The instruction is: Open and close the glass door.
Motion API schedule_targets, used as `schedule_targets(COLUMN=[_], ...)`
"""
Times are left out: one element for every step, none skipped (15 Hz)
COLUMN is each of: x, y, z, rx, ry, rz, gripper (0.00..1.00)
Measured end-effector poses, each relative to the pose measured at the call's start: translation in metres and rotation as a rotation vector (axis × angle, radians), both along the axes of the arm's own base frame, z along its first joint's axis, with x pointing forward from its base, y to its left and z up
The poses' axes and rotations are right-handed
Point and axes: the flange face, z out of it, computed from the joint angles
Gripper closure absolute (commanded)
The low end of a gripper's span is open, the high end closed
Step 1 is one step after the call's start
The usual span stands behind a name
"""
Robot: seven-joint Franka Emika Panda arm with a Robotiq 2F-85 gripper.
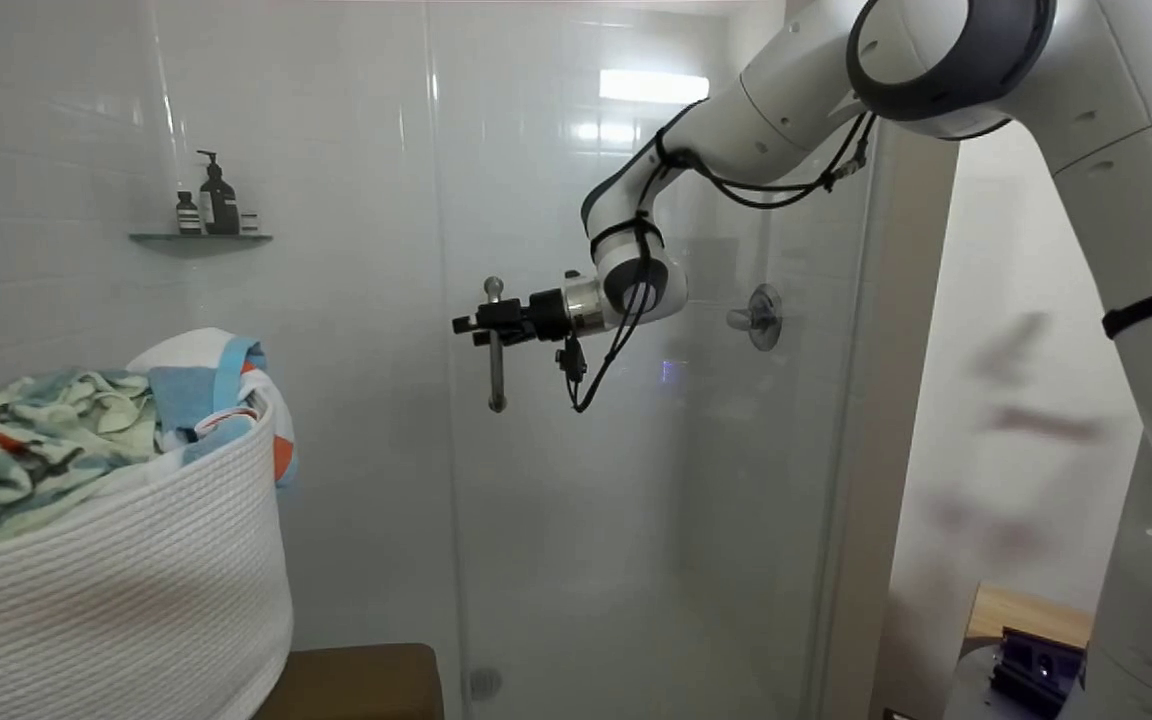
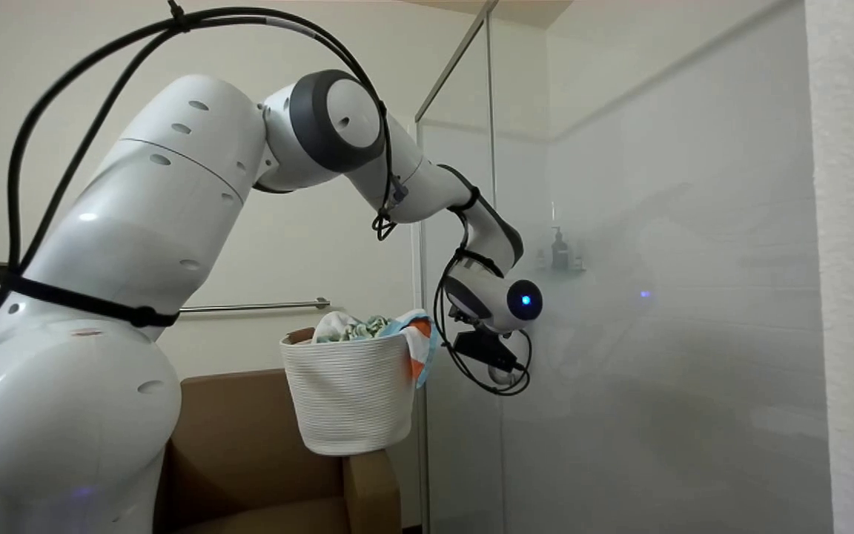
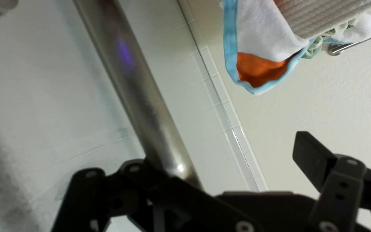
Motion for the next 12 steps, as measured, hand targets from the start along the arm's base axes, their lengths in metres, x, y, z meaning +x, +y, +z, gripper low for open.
schedule_targets(x=[-0.002, -0.006, -0.011, -0.017, -0.025, -0.033, -0.042, -0.051, -0.060, -0.069, -0.079, -0.088], y=[0.002, 0.006, 0.011, 0.016, 0.022, 0.028, 0.032, 0.037, 0.040, 0.044, 0.048, 0.051], z=[0.000, 0.000, 0.000, 0.000, -0.001, -0.002, -0.002, -0.001, 0.000, 0.000, 0.001, 0.001], rx=[-0.001, -0.001, -0.001, 0.000, 0.001, 0.002, 0.003, 0.002, -0.001, -0.003, -0.005, -0.006], ry=[0.003, 0.008, 0.014, 0.023, 0.032, 0.042, 0.052, 0.058, 0.062, 0.067, 0.071, 0.074], rz=[0.002, 0.007, 0.013, 0.021, 0.029, 0.036, 0.043, 0.049, 0.056, 0.063, 0.070, 0.077], gripper=[0.00, 0.00, 0.00, 0.00, 0.00, 0.00, 0.00, 0.00, 0.00, 0.00, 0.00, 0.00])
